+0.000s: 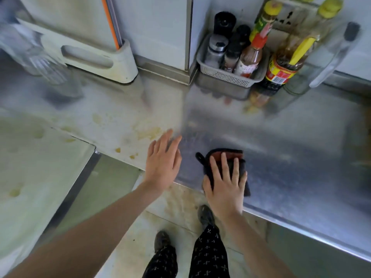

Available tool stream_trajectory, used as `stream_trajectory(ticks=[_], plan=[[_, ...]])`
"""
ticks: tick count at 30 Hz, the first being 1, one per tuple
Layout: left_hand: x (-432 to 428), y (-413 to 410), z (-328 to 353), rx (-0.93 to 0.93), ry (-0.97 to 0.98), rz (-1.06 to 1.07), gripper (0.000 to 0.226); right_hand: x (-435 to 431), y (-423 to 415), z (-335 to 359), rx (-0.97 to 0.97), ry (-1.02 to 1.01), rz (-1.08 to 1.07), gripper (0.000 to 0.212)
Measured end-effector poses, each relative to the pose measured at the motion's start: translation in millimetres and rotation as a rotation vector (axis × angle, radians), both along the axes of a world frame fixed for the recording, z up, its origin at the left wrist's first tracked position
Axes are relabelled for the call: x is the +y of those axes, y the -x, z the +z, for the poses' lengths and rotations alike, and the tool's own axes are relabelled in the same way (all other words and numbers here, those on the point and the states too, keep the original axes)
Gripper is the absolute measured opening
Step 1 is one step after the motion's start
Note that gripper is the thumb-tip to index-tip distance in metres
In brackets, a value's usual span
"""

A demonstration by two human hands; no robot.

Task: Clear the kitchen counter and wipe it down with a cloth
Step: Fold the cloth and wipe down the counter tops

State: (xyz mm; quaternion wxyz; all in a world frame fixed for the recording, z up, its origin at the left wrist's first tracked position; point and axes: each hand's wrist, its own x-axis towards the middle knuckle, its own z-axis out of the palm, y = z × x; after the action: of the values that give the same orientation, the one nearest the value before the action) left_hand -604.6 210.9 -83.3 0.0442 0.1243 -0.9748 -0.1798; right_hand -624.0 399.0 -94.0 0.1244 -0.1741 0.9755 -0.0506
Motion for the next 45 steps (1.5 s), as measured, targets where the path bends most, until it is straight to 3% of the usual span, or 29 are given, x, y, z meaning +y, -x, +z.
stream_trajectory(ticks=[3,7,9,15,17,22,24,27,31,33,36,38,45], plan=[[-48.2,-18.5,-3.9,-0.063,0.03,0.061,0.044,12.3,2.7,-0.8,-0.023,-0.037,0.047,0.062],[-120.7,-35.6,-9.6,-0.159,0.12,0.121,0.056,-3.2,0.7,-0.4,-0.011,0.019,-0.375,0.062],[-152.4,-39.0,-13.9,-0.204,0.155,0.1,0.062,-33.5,-1.6,-0.1,-0.032,0.023,-0.477,0.061],[-175.2,-42.1,-21.4,-0.168,0.214,0.037,0.06,-82.3,-2.5,-8.6,0.054,-0.007,-0.072,0.066],[-175.9,-42.4,-21.9,-0.179,0.208,0.034,0.059,-73.3,1.2,-8.5,0.042,-0.011,-0.085,0.063],[-177.5,-42.1,-22.3,-0.188,0.199,0.01,0.06,-103.5,-5.6,-3.6,0.0,0.019,-0.648,0.06],[-177.9,-41.8,-23.1,-0.194,0.202,0.002,0.06,-140.2,-15.8,-1.2,-0.025,0.027,-0.567,0.062],[-178.1,-41.0,-22.4,-0.181,0.204,-0.003,0.058,-180.6,-29.1,-5.5,0.04,0.053,-0.254,0.06],[-178.9,-41.4,-21.6,-0.197,0.198,-0.006,0.059,-157.9,-12.1,-6.2,0.029,-0.012,0.079,0.059],[-179.2,-41.4,-20.7,-0.201,0.187,0.0,0.06,-132.6,0.4,-4.5,0.006,-0.025,0.01,0.06],[-179.4,-41.0,-21.0,-0.208,0.178,0.006,0.06,-132.8,5.1,-5.2,0.01,0.006,-0.354,0.059],[-179.6,-41.1,-21.1,-0.209,0.173,0.001,0.059,-159.5,-2.3,-5.5,-0.023,0.013,-0.478,0.061],[-179.0,-40.8,-23.9,-0.214,0.155,0.028,0.059,-234.3,-34.7,6.6,-0.112,0.015,-0.182,0.069]])
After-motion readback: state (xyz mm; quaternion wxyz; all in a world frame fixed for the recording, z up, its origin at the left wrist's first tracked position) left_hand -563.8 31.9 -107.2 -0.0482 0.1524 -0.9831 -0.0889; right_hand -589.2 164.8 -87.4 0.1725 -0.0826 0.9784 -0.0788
